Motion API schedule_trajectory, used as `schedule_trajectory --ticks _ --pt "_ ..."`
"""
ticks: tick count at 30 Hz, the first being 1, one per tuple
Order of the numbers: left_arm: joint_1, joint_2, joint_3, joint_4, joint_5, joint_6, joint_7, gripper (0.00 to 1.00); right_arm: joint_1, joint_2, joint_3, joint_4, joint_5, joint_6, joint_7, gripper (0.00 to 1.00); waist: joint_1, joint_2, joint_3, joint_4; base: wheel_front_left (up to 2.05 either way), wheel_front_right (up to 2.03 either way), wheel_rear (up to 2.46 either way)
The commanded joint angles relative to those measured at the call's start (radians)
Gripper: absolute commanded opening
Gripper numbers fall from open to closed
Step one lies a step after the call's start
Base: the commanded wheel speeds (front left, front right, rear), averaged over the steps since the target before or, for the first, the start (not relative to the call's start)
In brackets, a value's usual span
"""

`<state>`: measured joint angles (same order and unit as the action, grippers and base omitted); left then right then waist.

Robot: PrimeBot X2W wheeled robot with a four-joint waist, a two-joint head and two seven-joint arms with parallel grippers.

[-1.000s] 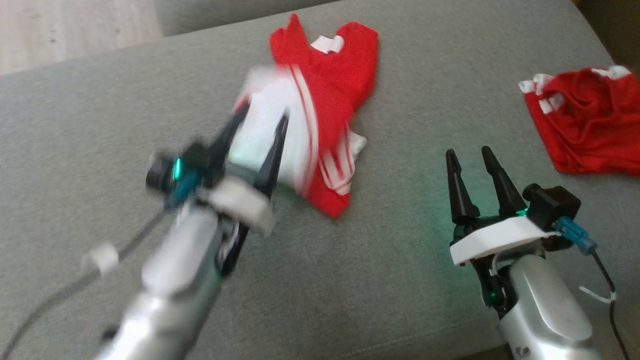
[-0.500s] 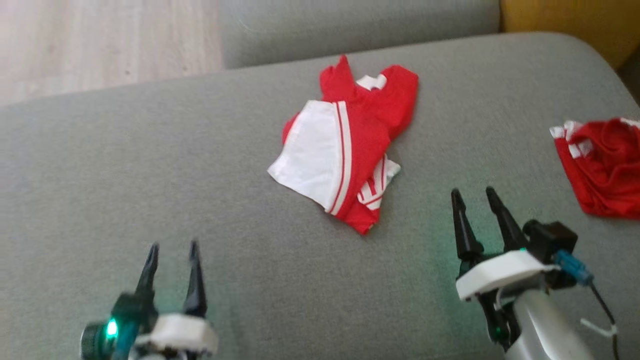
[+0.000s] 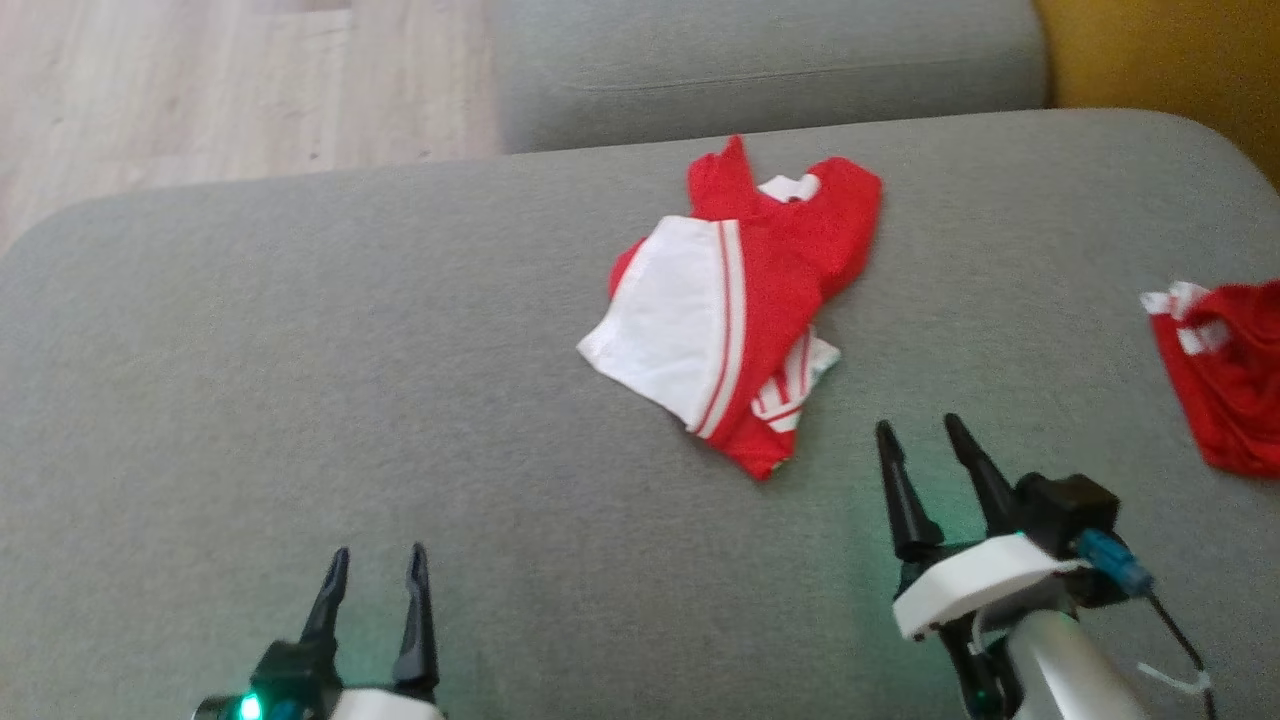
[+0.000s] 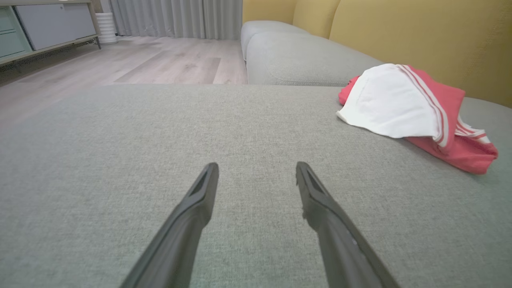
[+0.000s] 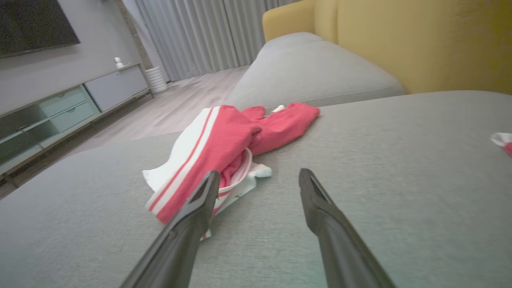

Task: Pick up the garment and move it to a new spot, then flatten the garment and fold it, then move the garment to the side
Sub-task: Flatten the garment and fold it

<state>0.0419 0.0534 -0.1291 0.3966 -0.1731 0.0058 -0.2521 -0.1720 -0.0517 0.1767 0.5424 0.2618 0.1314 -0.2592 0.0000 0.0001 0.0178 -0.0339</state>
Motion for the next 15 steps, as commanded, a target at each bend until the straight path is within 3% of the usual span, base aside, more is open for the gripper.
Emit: schedule_trajectory --ticks 1,7,15 --pt "-0.07 -0.001 0.013 -0.018 0.01 -0.012 -0.01 1.0 -0.057 0.001 0.053 -0.026 -0.008 -0.001 -0.003 1.0 0.0 -0.0001 0.018 0.048 0.0 0.0 0.0" --pt "-0.11 -0.003 -0.094 -0.019 -0.021 -0.031 -0.01 1.0 -0.165 0.001 0.134 0.021 -0.007 -0.001 -0.003 1.0 0.0 -0.0001 0.056 0.171 0.0 0.0 0.0" --pt "-0.131 -0.003 -0.242 -0.006 -0.089 -0.032 -0.01 1.0 -0.39 0.001 0.222 0.247 -0.008 -0.001 0.036 1.0 0.0 -0.0001 0.148 0.358 0.0 0.0 0.0"
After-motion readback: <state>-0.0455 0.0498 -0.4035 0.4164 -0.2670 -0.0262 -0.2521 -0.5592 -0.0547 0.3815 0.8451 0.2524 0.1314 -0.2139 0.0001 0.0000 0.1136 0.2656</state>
